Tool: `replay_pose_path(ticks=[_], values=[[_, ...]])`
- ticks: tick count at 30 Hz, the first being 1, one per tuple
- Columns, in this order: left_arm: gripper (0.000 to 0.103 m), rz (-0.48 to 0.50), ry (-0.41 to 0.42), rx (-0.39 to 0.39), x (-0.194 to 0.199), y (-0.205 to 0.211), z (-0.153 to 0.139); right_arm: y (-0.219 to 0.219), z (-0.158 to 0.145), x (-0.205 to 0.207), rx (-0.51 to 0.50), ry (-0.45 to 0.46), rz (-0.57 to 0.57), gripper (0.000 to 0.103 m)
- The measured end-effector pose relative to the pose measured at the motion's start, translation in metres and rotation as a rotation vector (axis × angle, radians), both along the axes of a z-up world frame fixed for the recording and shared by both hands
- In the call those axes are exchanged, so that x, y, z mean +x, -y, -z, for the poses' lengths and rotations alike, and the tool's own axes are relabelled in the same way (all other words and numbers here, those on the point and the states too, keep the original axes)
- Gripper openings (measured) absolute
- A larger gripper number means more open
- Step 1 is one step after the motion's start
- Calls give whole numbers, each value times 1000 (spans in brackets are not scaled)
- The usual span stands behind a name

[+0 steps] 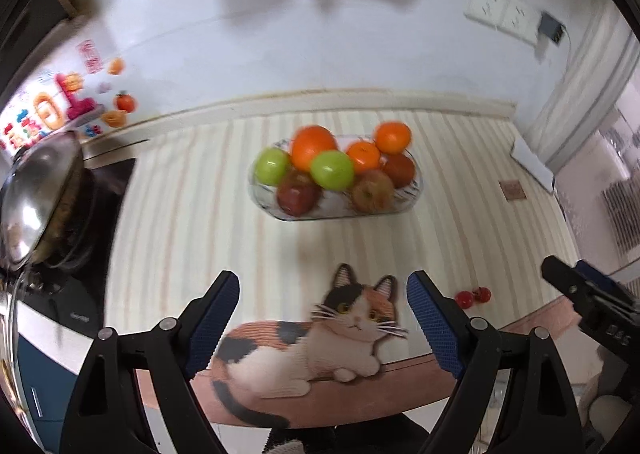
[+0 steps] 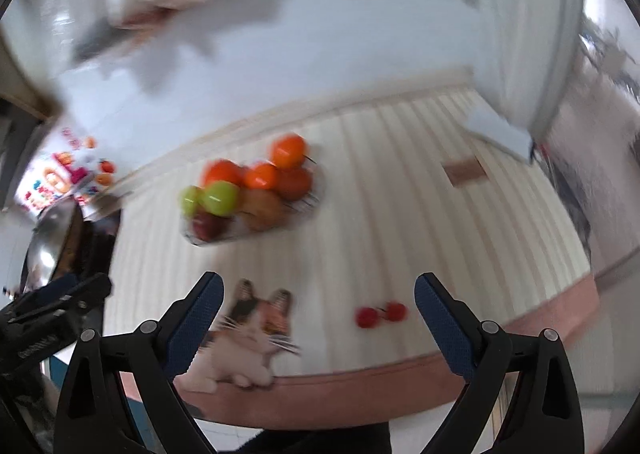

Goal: Organize fruits
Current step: 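Grasp a small red tomato with the right tool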

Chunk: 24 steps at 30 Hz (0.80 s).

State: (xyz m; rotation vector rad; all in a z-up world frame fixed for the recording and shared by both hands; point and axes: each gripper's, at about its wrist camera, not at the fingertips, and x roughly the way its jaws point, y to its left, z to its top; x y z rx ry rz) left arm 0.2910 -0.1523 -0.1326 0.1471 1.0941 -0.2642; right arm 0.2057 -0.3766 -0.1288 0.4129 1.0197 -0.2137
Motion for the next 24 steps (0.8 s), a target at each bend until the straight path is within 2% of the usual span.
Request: replay_pose_path(ticks=[1, 3, 5, 6, 8, 10, 15, 24], values=[[86, 7, -11, 13, 1, 10, 6, 10, 15, -1, 16, -28, 8, 76], [86, 29, -35, 39, 5, 30, 22, 28, 44, -3, 59, -73, 8, 63], [86, 48, -71, 59, 10, 51, 42, 43, 73, -4, 88, -103, 11, 56], [86, 61, -93, 72, 12, 63, 55, 48, 84, -4, 101, -115, 12, 50], [86, 71, -128, 108, 16, 77, 74, 56, 111, 0, 127, -143, 10, 45], [86, 81, -172, 138, 18, 90, 98, 58, 135, 8, 130, -162, -13, 34], [86, 90, -259, 186, 16, 103, 136, 54, 165, 18, 133, -193, -56, 33], [86, 119, -334, 182, 9, 124, 158, 51, 167, 27, 71, -198, -159, 33]])
